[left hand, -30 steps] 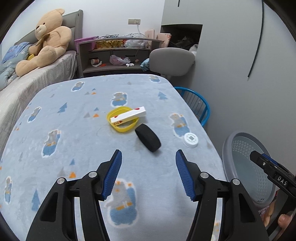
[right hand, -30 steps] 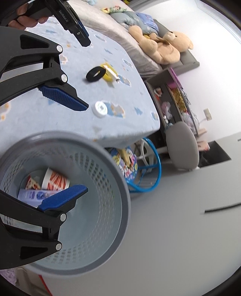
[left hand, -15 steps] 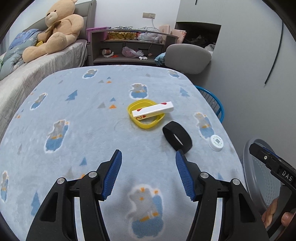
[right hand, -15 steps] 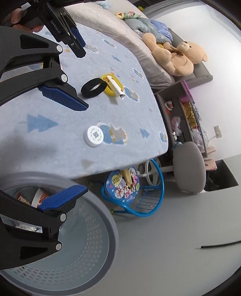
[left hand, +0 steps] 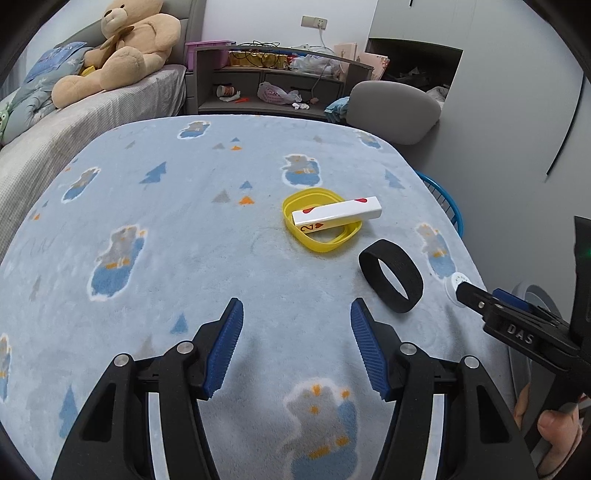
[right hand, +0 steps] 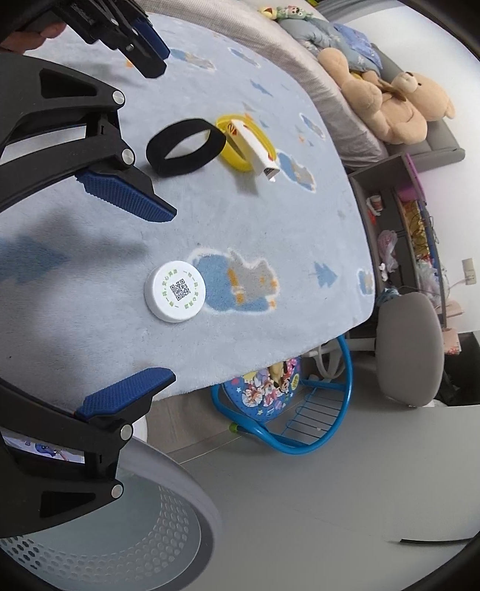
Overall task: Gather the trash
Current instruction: 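Grasp the white round QR-code lid with the right gripper while the left gripper approaches the black band, then close the left gripper on the black elastic band while the right gripper holds the lid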
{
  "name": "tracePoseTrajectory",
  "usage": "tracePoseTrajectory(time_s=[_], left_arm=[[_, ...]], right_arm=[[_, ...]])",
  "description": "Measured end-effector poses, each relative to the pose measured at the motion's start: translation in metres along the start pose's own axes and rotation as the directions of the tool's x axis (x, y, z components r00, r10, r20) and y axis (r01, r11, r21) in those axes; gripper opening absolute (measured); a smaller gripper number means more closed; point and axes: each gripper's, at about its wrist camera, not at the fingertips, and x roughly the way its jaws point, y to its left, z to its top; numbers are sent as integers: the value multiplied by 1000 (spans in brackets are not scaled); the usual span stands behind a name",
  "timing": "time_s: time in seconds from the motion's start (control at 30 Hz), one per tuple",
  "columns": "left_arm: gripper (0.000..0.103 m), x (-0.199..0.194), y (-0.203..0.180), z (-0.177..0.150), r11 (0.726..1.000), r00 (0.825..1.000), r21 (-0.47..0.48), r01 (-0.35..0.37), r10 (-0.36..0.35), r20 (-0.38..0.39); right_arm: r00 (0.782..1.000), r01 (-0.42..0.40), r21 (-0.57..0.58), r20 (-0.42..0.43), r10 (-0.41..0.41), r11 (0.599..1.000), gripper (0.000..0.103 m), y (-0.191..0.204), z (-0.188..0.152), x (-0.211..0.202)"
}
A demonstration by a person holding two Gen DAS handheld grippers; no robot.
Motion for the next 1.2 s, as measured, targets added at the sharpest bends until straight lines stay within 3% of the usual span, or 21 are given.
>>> tracePoseTrajectory(time_s=[0.33, 0.47, 0.97, 1.2], left_arm=[[58, 2, -4, -1, 1000, 1000, 7, 9, -9, -12], [58, 3, -7, -1, 1000, 1000, 9, 15, -15, -18], [58, 12, -44, 3, 997, 996, 35, 75, -73, -51], [58, 25, -71, 12, 997, 997, 46, 68, -65, -50]], right_arm=[[998, 48, -23, -36, -48, 999, 62, 9, 4, 19], [999, 39, -36, -29, -40, 999, 39, 10, 3, 17], [997, -53, 50, 52, 50, 997, 39, -17, -18, -37], [993, -99, 100, 72, 92, 990, 39, -38, -26, -46]])
